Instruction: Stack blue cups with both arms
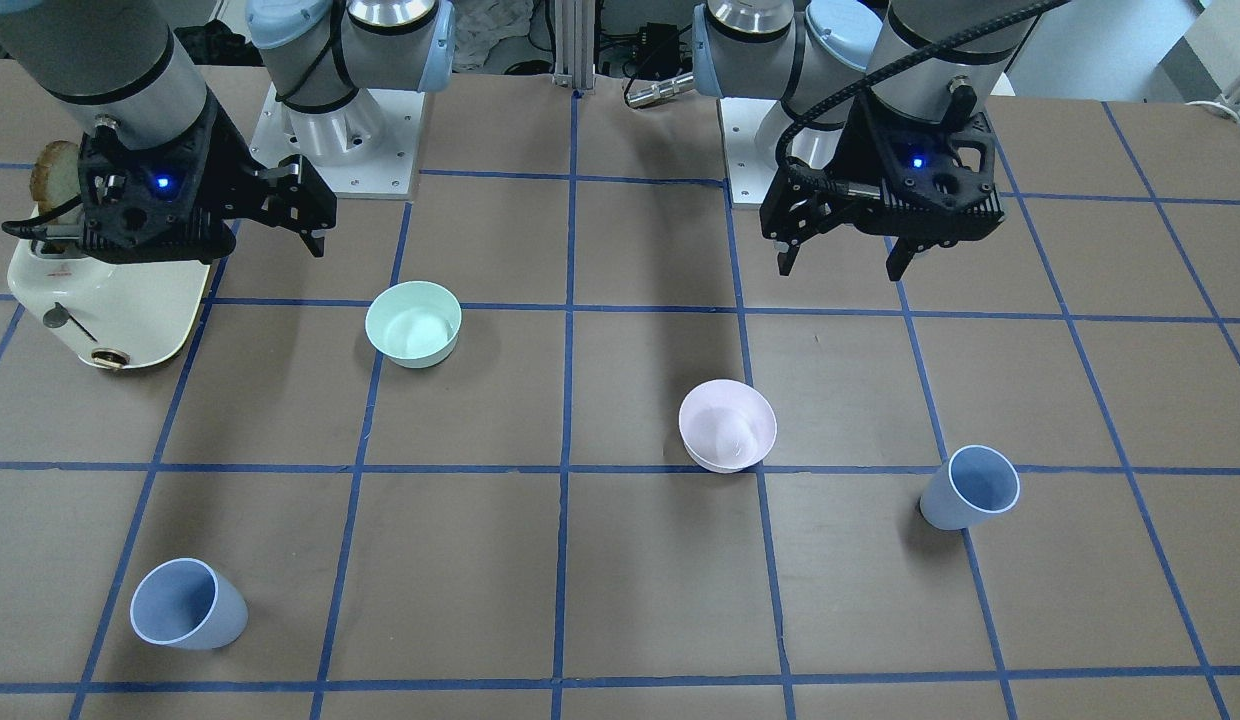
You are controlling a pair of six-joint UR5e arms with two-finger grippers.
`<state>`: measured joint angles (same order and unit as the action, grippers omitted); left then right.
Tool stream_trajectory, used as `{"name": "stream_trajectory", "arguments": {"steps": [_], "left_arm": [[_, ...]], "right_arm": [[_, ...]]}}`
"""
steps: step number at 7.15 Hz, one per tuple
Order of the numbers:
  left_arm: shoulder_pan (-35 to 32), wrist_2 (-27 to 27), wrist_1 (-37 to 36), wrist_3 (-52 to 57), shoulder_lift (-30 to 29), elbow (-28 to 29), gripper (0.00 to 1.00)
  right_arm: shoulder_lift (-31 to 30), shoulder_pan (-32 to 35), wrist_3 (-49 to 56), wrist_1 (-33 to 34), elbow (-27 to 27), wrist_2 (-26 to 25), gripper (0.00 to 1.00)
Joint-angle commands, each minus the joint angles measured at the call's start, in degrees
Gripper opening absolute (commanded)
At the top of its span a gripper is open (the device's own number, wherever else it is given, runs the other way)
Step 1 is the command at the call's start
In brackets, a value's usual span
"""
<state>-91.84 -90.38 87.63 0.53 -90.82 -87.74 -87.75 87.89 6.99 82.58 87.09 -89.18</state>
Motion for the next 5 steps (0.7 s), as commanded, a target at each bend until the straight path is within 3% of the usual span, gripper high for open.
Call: {"name": "stream_trajectory", "arguments": {"steps": [1,3,5], "left_arm": [[0.0,-0.23,-0.44,0.0,-0.14,-0.93,1.0],[0.78,-0.58,-2.2,0.0,-2.94,-1.38,1.0],[6.3,-0.5,-8.57,6.37,-9.16,-1.55,1.0]], "right_arm": [[0.03,0.0,-0.05,0.03,0.01,-0.12,1.0],[0.21,0.0,-0.05,0.03,0.01,-0.21,1.0],[0.04,0.0,-0.04,0.12,0.01,-0.12,1.0]]}}
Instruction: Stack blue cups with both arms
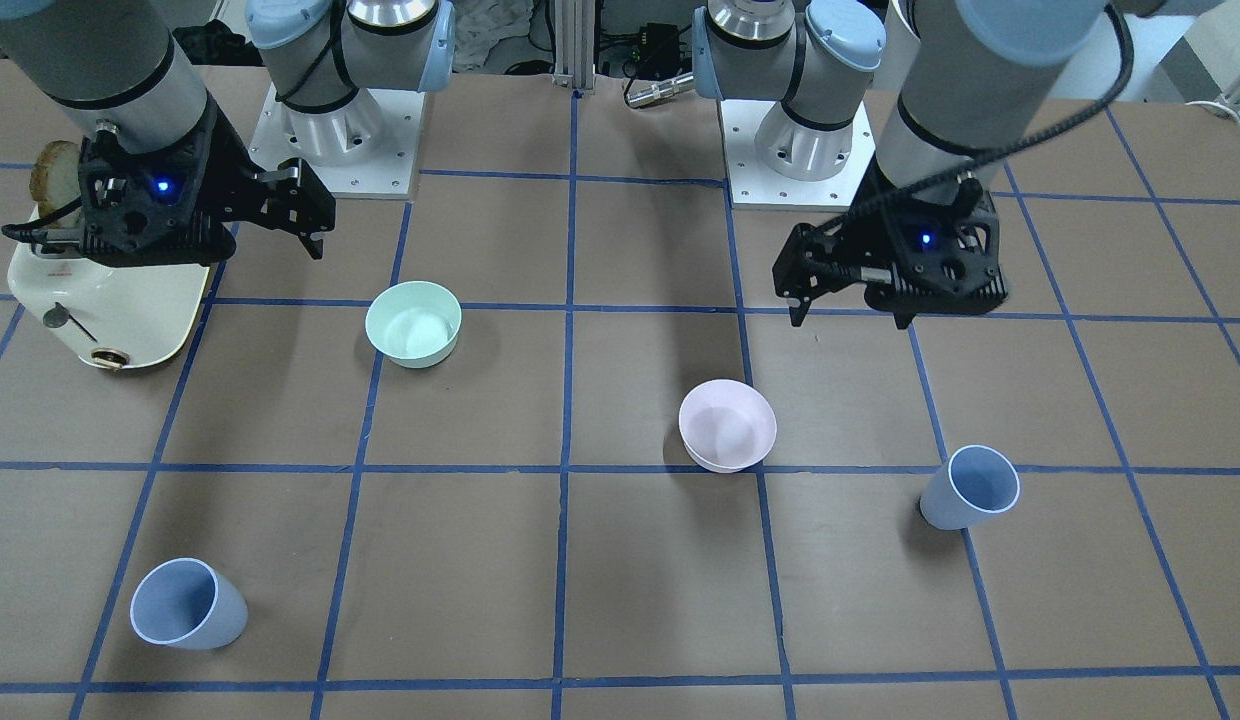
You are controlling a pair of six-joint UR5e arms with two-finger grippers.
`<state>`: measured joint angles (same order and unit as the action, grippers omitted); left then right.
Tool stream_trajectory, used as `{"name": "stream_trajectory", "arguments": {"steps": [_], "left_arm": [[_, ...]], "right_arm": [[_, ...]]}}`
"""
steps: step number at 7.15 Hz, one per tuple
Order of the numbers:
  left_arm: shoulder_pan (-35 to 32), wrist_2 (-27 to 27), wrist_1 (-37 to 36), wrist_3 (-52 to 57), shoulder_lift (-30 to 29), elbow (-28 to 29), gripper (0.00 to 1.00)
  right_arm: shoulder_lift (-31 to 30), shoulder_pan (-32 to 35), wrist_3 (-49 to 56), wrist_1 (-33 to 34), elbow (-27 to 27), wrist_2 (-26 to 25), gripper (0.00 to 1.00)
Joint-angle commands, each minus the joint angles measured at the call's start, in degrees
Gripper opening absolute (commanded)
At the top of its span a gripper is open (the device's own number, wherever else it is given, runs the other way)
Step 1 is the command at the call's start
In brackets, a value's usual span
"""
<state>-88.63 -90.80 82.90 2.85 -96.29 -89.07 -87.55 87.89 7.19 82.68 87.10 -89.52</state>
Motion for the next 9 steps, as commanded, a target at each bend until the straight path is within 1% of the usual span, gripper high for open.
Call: {"name": "stream_trajectory", "arguments": {"steps": [1,2,3,4,5,6,7,8,9], "left_arm": [[6.07,-0.07,-5.54,9.58,-7.21,-0.4,1.0],[8.88,-0.16,-8.08,11.46,-10.9,-1.27,1.0],[9.7,-0.95,-12.46,11.57,-12.93,-4.15,1.0],[10.4,-4.26,-19.03,11.65,-14.0,-7.75,1.0],[10.93,-6.38,-21.53,11.57,-15.14,-8.74,1.0],[11.2,-6.58,-21.99,11.65,-15.76,-8.75,1.0],[11.2,-6.58,-23.3,11.65,-16.29,-9.01,1.0],[11.46,-6.49,-23.92,12.0,-16.73,-9.01,0.71],[11.64,-6.4,-24.63,12.35,-16.82,-9.19,0.31]], "right_arm": [[-0.17,0.0,-0.24,0.02,-0.09,0.22,1.0],[0.18,0.0,-0.24,0.02,0.0,0.22,1.0],[0.62,-0.09,0.45,1.41,-0.09,-0.21,1.0],[1.06,-0.09,0.29,5.26,0.0,-0.48,1.0],[2.37,-0.61,0.46,8.25,0.43,0.04,1.0],[5.86,-1.14,0.63,13.76,-1.39,-0.56,1.0],[8.51,-1.4,0.72,15.73,-3.58,-0.65,1.0],[12.19,-1.41,0.72,15.84,-6.91,-0.57,1.0],[15.27,-2.02,0.72,15.84,-10.77,-0.57,1.0]]}}
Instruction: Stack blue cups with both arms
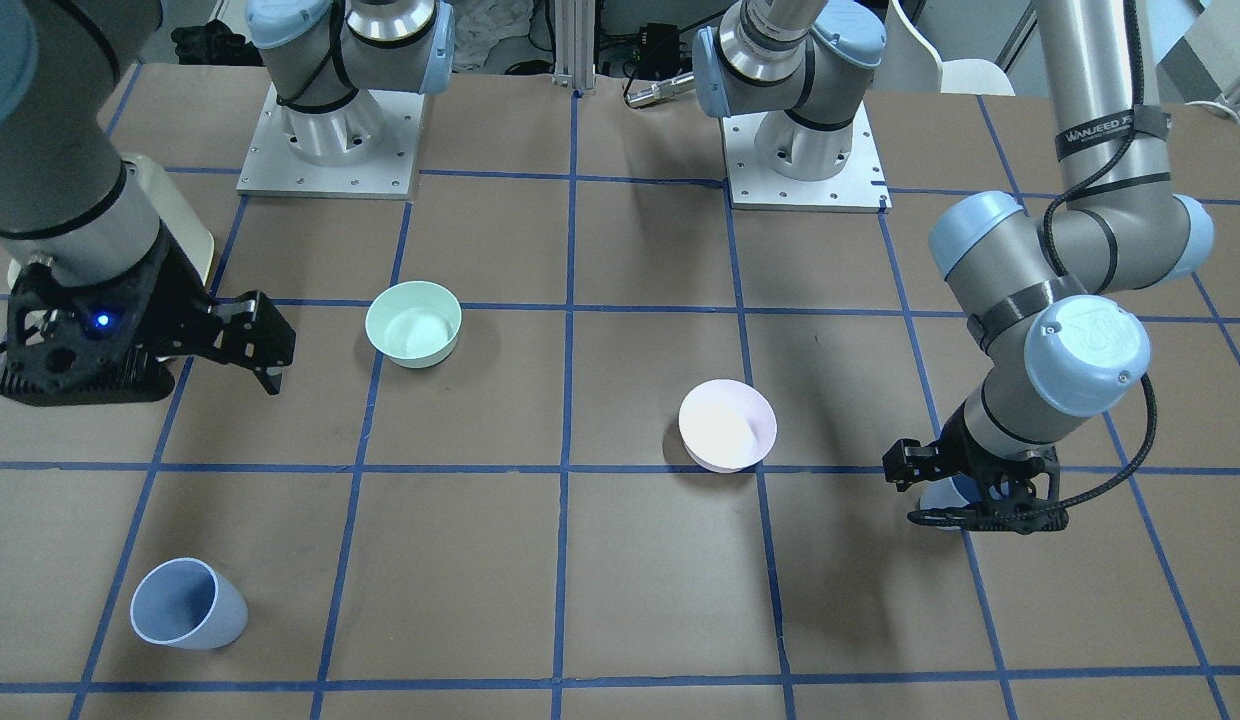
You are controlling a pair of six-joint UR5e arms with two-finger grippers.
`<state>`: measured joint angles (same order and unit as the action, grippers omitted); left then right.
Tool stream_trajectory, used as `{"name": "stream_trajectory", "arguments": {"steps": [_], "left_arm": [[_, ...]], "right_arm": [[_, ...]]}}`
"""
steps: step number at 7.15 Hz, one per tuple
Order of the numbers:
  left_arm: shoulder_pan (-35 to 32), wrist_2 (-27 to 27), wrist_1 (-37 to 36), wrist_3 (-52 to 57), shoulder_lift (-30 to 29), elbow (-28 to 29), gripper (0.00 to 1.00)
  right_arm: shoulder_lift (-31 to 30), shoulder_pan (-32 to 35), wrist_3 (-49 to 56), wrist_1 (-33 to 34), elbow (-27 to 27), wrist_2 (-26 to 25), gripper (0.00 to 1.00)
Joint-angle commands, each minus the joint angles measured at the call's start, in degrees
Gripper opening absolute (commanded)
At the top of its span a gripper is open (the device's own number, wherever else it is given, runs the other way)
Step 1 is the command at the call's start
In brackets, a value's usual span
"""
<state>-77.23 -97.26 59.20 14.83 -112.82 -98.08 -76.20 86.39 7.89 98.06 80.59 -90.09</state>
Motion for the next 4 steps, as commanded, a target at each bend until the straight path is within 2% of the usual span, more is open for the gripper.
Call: {"name": "stream_trajectory", "arguments": {"steps": [1,2,4], "left_arm": [[0.32,-0.03,-1.02,1.34,-0.21,-0.01,0.09],[0.41,-0.03,-2.24,1.26,-0.21,-0.01,0.0],[0.41,0.23,-2.6,1.0,0.49,0.52,0.0]], "right_arm": [[7.0,-2.78,1.15,0.21,-7.95,0.52,1.0],[9.38,-4.98,7.69,0.03,-9.9,0.01,1.0],[11.68,-5.79,9.42,0.38,-10.36,0.44,1.0]]}}
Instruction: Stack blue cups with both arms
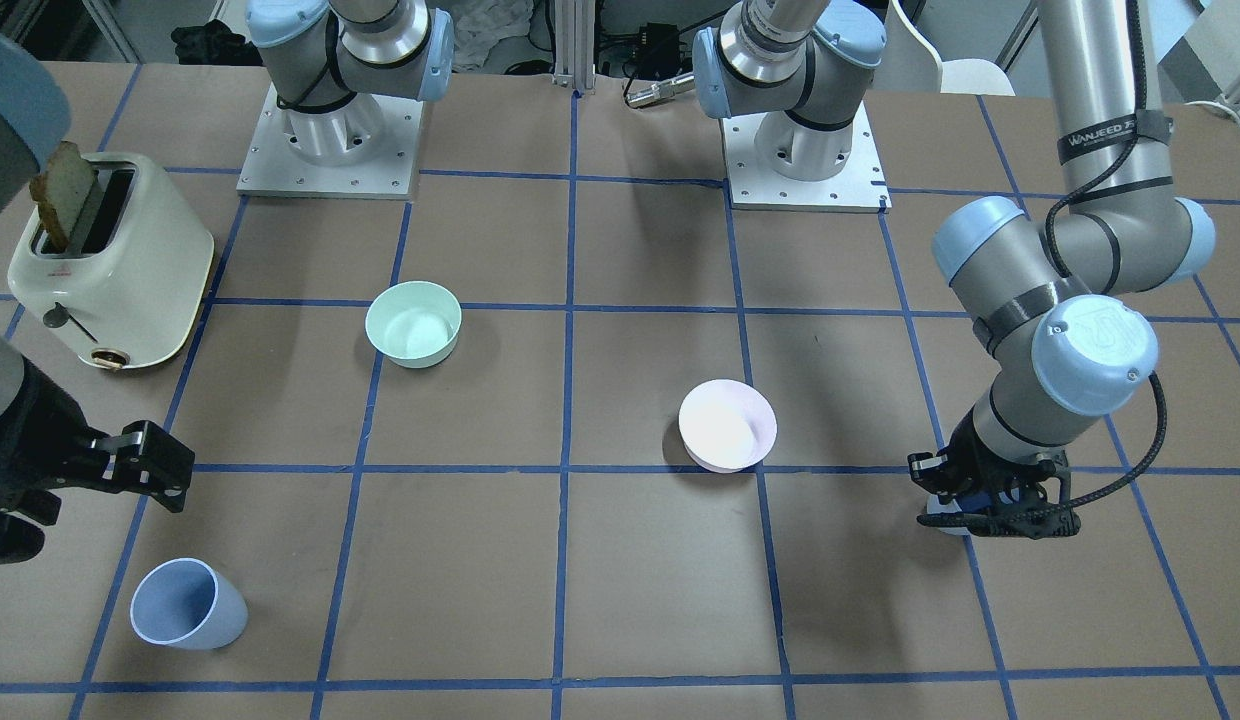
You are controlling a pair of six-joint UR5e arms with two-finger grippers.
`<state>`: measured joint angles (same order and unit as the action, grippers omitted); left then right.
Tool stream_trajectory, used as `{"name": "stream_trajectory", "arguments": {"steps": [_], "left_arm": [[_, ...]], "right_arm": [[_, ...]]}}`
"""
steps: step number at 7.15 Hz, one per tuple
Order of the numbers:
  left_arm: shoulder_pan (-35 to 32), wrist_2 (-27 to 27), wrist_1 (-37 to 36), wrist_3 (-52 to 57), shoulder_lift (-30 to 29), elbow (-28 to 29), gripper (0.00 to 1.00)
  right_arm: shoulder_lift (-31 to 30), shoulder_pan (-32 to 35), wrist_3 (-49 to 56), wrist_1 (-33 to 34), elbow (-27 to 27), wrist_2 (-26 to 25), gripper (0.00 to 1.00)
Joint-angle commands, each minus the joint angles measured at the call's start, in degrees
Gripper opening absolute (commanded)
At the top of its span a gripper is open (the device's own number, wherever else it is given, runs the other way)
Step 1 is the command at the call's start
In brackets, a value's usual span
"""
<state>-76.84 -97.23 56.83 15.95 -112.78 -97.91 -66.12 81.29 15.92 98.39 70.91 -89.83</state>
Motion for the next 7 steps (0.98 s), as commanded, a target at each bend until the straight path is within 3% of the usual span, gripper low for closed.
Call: {"name": "stream_trajectory", "arguments": {"steps": [1,3,7], "left_arm": [[-0.58,0.37,-0.14,-1.0,0.89,1.4,0.0],[-4.08,2.29,3.71,-13.33,-0.59,7.26,0.0],[-20.5,4.24,7.51,-43.48,-7.17,19.66,0.0]], "right_arm": [[3.18,-0.87,1.65,0.92,-0.86,0.01,1.0],[6.87,-2.96,8.56,4.88,-0.6,0.09,1.0],[12.14,-3.68,8.25,7.7,-0.07,0.53,1.0]]}}
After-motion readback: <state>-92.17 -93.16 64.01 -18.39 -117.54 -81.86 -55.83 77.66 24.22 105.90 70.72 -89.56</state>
